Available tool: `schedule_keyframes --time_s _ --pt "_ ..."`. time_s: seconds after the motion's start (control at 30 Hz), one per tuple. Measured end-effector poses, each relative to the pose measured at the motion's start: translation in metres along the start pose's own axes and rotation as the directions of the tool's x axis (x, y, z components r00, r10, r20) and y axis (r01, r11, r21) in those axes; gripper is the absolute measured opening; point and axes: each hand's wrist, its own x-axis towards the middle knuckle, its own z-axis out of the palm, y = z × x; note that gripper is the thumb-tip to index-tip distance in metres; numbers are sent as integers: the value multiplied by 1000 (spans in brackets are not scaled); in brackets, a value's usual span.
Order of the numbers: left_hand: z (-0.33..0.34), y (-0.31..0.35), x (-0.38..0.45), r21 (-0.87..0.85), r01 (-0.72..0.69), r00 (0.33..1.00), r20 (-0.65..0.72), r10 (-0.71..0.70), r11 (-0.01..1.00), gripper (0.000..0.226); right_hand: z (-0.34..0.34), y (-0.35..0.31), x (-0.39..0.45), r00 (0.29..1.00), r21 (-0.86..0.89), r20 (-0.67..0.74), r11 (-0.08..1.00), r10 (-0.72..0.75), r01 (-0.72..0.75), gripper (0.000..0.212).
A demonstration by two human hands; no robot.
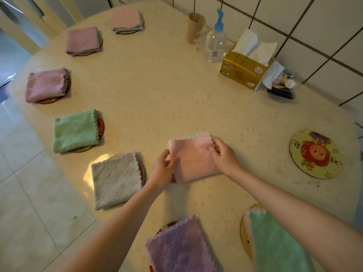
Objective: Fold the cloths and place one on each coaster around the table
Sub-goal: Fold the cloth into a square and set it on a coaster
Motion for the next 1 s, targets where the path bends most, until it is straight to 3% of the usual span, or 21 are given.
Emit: schedule_keyframes --time_s 0.17,0.23,0.27,0.33,0.4,0.43,0.5,0.6,0.77,0.87,0.93,1.0 --pt "4 -6 8 72 76 990 -125 -67 995 28 6 3 9 995 -130 -23 987 97 -99 16" --pt "7 -5 7 298 7 979 -198 55 954 50 8 1 13 993 -189 -36 975 109 -114 21" --pt "7 -6 6 459 -49 961 -220 166 887 59 9 0 14 993 -216 -43 970 108 -115 23" --pt "4 -7 3 743 -168 888 -172 427 648 69 10 -3 15 994 -280 -51 953 100 -110 25" --pt "0 -13 4 899 -293 794 40 606 326 67 11 -5 14 995 -347 -58 933 82 -97 24" --pt "-3 -18 6 919 -337 773 146 618 205 64 11 -6 14 995 -371 -64 923 82 -100 24" --pt "-9 -27 11 925 -368 823 277 496 94 64 12 -8 13 992 -416 -79 902 95 -119 24" --pt "-14 -35 15 958 -277 931 250 267 67 83 14 -12 13 994 -508 -74 855 75 -103 23" --pt "-10 -27 17 965 -233 960 208 188 121 85 9 -13 8 998 -712 -58 702 -26 -24 30" --pt "-10 -16 18 936 -236 966 198 164 262 87 4 -13 0 988 -658 -149 743 29 -121 34" --pt "-12 -9 24 886 -251 961 180 211 389 83 2 -12 -7 969 -536 -195 811 149 -233 40" --pt "-13 0 32 862 -253 952 141 271 439 73 2 -10 -12 941 -413 -167 846 294 -337 47"
